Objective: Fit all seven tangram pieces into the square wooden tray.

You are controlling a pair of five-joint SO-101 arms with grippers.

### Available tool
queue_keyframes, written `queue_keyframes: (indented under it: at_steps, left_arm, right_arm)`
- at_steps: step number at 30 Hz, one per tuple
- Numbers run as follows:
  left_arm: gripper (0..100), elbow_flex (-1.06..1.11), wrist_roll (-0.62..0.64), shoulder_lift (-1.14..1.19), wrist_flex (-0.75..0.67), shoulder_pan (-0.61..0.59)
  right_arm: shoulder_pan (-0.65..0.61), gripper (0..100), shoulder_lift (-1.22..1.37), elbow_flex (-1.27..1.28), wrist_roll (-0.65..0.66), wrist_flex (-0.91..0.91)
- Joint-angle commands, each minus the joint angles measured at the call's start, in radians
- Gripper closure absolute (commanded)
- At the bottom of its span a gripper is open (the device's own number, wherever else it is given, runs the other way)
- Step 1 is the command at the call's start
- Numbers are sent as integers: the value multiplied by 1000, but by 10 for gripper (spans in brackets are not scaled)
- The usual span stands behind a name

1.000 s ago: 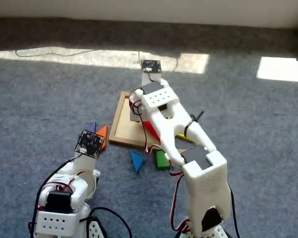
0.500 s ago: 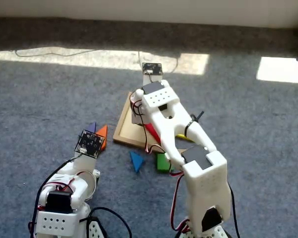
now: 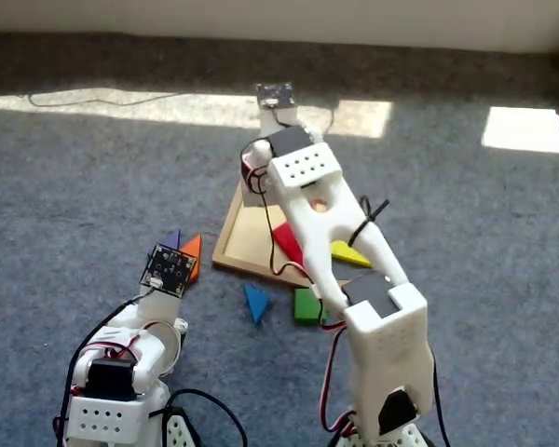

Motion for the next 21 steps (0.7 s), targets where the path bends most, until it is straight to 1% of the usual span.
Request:
queue_keyframes:
  at_steps: [1,4,8,17,21]
  left_arm:
    - [993,21,8,-33,2,-12]
    - [993,21,8,-33,2,-12]
    - [993,21,8,-33,2,-12]
    - [993,21,8,-33,2,-12]
    - [993,21,8,-33,2,-12]
  right_arm:
    - [18,908,-21,-41,106,-38]
    - [13,929,-1,22,144,-87]
    - [24,929,65,74,146,-111]
    - [124,929,77,76,146,8]
    - [131,929,74,76,147,39]
